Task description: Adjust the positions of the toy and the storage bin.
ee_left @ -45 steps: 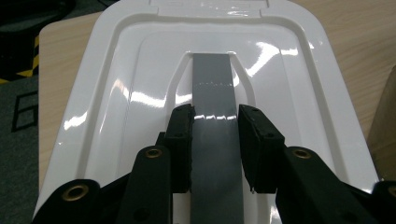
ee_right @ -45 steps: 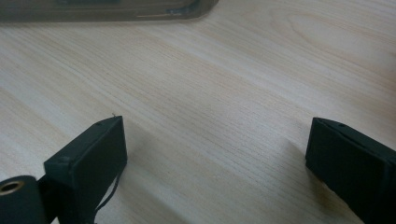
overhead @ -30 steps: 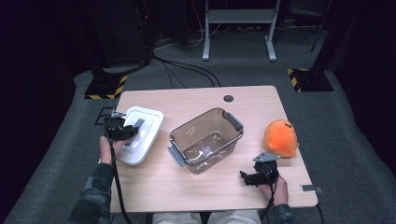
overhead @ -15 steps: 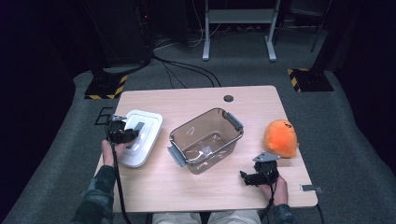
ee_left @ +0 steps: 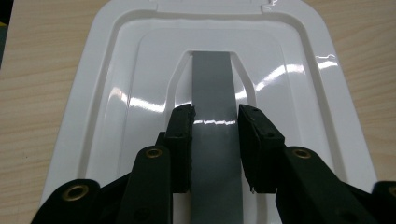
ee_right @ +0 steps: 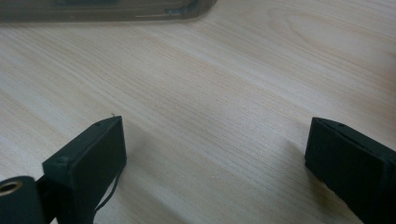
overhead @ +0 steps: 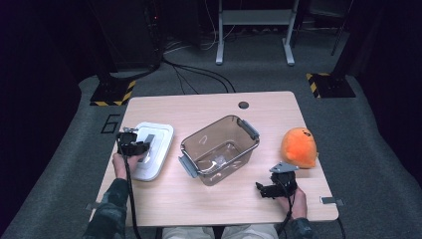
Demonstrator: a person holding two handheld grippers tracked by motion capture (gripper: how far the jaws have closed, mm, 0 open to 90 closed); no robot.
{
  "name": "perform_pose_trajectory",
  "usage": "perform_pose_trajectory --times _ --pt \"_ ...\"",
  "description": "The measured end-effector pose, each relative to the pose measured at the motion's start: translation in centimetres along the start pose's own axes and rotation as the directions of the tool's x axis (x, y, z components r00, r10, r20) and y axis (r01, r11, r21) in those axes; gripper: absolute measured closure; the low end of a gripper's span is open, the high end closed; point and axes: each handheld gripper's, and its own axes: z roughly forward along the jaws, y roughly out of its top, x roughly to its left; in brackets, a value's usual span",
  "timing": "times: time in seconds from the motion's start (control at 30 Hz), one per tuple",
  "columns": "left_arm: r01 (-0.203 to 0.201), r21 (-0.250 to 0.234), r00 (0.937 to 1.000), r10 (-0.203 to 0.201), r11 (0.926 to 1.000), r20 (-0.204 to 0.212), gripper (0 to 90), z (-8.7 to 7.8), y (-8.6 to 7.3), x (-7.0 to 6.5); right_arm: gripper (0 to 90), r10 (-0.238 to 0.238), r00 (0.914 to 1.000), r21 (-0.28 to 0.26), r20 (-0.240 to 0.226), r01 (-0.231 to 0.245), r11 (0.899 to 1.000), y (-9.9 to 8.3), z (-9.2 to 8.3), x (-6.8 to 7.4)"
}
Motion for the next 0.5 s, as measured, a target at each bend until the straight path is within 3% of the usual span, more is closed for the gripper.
perform_pose_trajectory --times 0.07,0.5 --pt "0.022 0.002 0.9996 -0.022 0.9997 -0.016 66.4 0.4 -0.2 0.2 4.7 0.001 1.0 0.0 0.0 -0.001 1.0 0.0 0.0 0.0" --pt "0.051 0.029 0.9976 -0.049 0.9983 -0.049 66.4 2.1 -1.1 0.5 4.6 0.002 1.0 0.001 0.0 -0.002 1.0 0.0 0.0 0.0"
